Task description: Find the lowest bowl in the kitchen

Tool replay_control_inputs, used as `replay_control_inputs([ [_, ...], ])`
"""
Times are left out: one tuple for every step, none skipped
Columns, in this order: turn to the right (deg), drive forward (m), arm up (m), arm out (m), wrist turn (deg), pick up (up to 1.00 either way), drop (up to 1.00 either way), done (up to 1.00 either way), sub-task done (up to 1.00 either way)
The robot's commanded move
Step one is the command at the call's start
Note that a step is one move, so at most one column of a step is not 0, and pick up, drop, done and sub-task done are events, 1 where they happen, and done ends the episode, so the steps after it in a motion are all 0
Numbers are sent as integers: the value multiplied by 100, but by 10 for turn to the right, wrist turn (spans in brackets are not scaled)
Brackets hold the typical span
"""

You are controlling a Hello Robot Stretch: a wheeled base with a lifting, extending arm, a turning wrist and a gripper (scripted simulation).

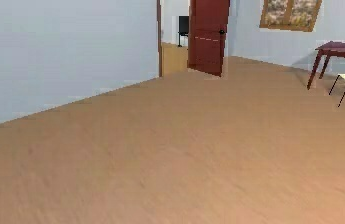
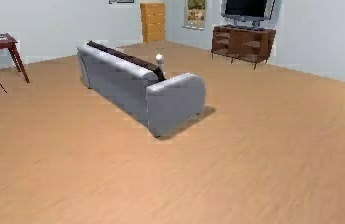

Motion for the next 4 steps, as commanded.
replay_control_inputs([
  [0,100,0,0,0,0,0,0,0],
  [0,100,0,0,0,0,0,0,0],
  [0,100,0,0,0,0,0,0,0],
  [30,0,0,0,0,0,0,0,0],
])
